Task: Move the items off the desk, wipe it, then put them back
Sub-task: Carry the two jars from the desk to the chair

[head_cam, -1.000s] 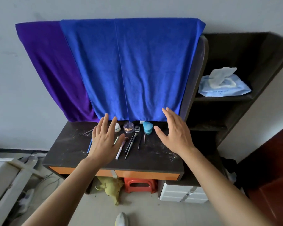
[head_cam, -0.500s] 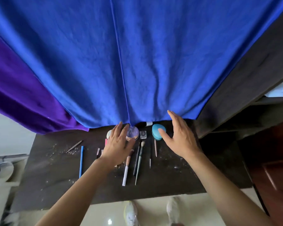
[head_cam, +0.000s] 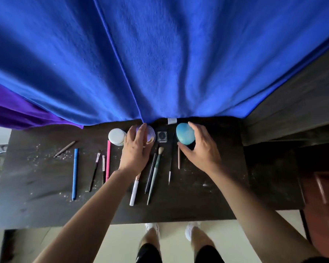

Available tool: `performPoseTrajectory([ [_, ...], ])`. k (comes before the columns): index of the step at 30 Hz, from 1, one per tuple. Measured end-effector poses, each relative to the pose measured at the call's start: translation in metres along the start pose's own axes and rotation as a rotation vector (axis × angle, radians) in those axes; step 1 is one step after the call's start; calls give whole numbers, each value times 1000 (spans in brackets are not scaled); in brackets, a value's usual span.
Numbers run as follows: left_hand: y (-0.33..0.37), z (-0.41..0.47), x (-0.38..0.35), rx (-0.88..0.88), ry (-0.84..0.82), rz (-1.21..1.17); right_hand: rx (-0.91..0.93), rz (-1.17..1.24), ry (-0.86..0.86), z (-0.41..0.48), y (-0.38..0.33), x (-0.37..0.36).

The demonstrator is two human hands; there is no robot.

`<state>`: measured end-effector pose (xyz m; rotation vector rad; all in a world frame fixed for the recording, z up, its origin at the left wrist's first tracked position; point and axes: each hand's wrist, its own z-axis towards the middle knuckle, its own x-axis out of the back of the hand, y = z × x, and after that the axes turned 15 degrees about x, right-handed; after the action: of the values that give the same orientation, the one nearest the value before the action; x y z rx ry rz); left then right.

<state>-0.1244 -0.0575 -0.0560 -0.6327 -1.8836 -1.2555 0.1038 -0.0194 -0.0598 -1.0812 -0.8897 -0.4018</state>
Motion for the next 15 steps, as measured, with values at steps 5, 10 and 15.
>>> performPoseTrajectory([
  [5,17,-28,33,75,78,-86,15,6,95,-6,-17,41],
  [10,62,-53,90,-44,188,-119,77,-32,222,-9,-50,105],
  [15,113,-61,148,-347,236,-148,61,-3,440,-29,-97,168],
])
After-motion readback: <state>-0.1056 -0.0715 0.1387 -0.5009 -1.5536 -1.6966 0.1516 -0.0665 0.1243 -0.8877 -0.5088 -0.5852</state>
